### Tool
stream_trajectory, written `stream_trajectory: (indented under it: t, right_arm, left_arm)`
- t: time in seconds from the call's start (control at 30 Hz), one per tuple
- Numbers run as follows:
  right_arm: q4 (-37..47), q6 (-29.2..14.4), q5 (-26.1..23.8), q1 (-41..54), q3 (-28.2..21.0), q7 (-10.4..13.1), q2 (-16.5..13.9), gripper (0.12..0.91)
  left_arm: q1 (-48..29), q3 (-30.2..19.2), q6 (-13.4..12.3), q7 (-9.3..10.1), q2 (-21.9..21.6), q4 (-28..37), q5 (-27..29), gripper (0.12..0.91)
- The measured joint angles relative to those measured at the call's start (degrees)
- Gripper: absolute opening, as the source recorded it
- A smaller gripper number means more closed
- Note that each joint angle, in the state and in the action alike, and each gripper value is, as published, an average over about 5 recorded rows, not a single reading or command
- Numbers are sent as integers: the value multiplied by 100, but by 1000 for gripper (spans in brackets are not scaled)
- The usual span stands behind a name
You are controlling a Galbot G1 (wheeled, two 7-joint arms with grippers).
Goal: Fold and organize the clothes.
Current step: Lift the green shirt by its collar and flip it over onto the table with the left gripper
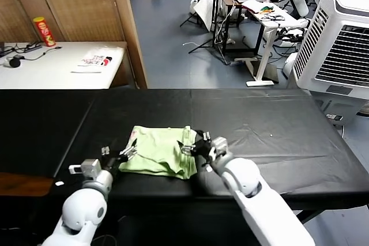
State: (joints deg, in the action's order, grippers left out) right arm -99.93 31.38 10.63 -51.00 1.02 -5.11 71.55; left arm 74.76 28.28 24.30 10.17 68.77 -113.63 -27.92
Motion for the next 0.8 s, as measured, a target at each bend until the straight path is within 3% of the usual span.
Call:
stream_trajectory:
  t: [0.13,0.27,0.43,0.63,0.8]
  right_arm:
    - [233,-50,-627,-30,-8,50,107,798]
    - [258,-150,-655,-71,90,159,191,798]
    - [46,-278,-100,-151,303,296,232,798]
    - [-473,-280,817,-334,663,296,69,798]
    - [-901,-310,1284,-526,948,269,-125,798]
  left_arm:
    - [-1,121,-65,-37,2,114,-31,798]
    - [-40,220,-108,-136,-3,266,-201,798]
    - [-131,312,-113,-265,55,463,-733,798]
    - [-206,458,29,-387,199,622,-1883,798]
    - [-268,547,-134,-495,318,784,-2659,798]
